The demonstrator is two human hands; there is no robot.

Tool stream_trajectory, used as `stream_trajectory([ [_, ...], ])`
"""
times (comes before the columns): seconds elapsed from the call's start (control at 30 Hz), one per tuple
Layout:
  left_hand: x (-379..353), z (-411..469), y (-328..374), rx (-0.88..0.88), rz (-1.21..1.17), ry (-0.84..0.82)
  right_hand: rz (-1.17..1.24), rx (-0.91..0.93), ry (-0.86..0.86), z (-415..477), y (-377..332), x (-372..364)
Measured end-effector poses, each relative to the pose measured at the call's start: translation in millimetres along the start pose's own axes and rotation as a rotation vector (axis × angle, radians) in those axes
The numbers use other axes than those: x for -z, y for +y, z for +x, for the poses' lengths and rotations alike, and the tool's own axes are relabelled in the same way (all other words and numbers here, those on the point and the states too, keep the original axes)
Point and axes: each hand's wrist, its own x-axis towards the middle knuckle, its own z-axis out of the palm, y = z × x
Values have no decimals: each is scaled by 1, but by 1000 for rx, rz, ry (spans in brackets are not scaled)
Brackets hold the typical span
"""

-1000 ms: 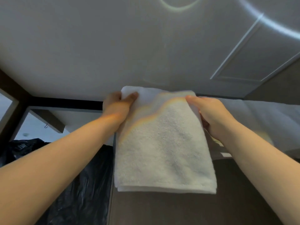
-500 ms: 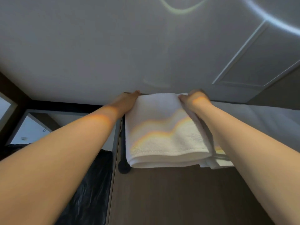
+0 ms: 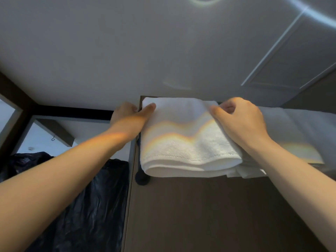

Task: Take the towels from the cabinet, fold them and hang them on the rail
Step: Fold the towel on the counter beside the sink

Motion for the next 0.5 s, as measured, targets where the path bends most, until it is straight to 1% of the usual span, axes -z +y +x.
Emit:
stream_trajectory([
  [0.1,5,-20,-7,50,-168,-128,20,-28,-135,-17,9,1],
  [0.2,4,-30,-8,72,-225,-239,23,-16,-236,-28,17,-4],
  [0.27,3,-31,-9,68,-271,-237,124,-68,-307,-32,22,-7],
  [0.4,-1,-29,-12,77,-282,-190,431,-314,-483,-31,26,-5],
  [0.5,-3,-23,-13,73,-285,-159,540,-401,-507,-19,21,-7],
])
